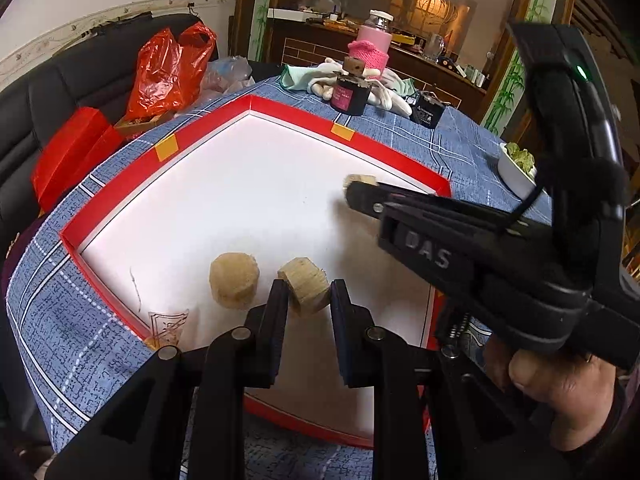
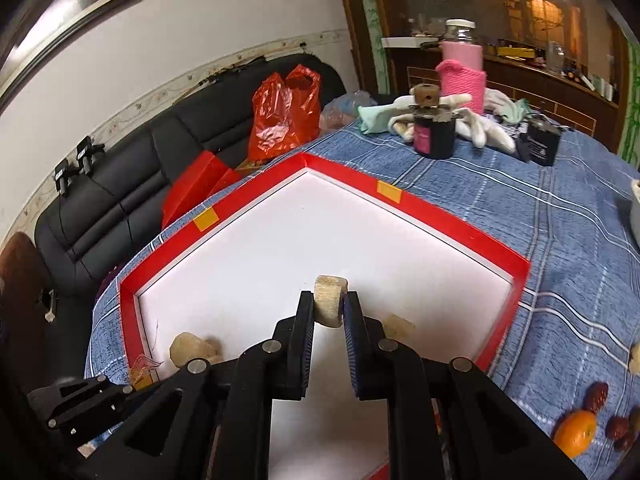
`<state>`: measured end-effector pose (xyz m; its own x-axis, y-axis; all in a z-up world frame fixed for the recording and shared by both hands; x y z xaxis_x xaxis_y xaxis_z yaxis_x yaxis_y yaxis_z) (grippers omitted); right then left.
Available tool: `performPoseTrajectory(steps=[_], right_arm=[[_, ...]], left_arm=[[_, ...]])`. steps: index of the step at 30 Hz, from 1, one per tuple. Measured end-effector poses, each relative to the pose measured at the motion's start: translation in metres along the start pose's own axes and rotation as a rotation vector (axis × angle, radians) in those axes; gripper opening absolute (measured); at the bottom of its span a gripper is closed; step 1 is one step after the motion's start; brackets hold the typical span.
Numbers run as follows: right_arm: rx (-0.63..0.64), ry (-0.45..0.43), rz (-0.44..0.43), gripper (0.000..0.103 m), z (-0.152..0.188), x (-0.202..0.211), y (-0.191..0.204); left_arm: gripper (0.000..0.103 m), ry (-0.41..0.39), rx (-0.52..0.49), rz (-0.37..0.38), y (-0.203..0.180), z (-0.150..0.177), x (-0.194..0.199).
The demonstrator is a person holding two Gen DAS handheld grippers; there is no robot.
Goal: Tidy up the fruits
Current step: 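Lift both held cubes and carry them over the white box, then lower both cubes into the box and open both tools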
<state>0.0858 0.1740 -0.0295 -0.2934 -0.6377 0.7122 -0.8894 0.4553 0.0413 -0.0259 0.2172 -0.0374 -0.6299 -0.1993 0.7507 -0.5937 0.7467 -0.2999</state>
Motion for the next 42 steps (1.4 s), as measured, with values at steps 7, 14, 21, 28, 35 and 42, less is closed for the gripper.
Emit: performPoseTrajectory(steps=[7, 14, 21, 28, 35, 42], right_arm=[[0.042, 0.035, -0.011, 0.015, -0.005, -0.01, 0.004], [0.01, 0.033, -0.007, 0.015, -0.001, -0.01, -0.003], [0.015, 0.033, 0.0, 0.015, -0.005, -0.012, 0.0], [0.009, 0.035, 0.019, 0.015, -0.007, -0.014, 0.001], [0.002, 0.042, 0.04, 0.018, -0.007, -0.014, 0.0], [-0.008, 0.045, 0.052, 0.018, -0.006, -0.011, -0.004]], left_arm=[[0.019, 0.012, -0.009, -0.008, -0.005, 0.002, -0.005], [0.019, 0.016, -0.007, -0.018, -0.004, 0.002, -0.003], [0.019, 0.01, -0.013, -0.016, -0.006, 0.0, -0.002], [0.019, -0.007, -0.003, -0.034, 0.001, -0.005, 0.003], [0.019, -0.018, -0.01, -0.047, 0.001, -0.01, 0.005], [0.02, 0.014, -0.01, -0.055, 0.002, -0.01, -0.003]])
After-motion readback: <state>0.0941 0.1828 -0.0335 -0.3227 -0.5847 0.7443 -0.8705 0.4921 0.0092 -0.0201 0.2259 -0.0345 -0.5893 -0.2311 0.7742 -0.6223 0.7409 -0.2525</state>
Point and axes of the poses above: each gripper's, at about its wrist camera, not at the fingertips, and x roughly against the way its jaws point, y to its left, z to its underside, the point moved 2 cm from there along -x, roughly the way its jaws point, and after that the axes turned 11 degrees about x, right-handed, at the moved point
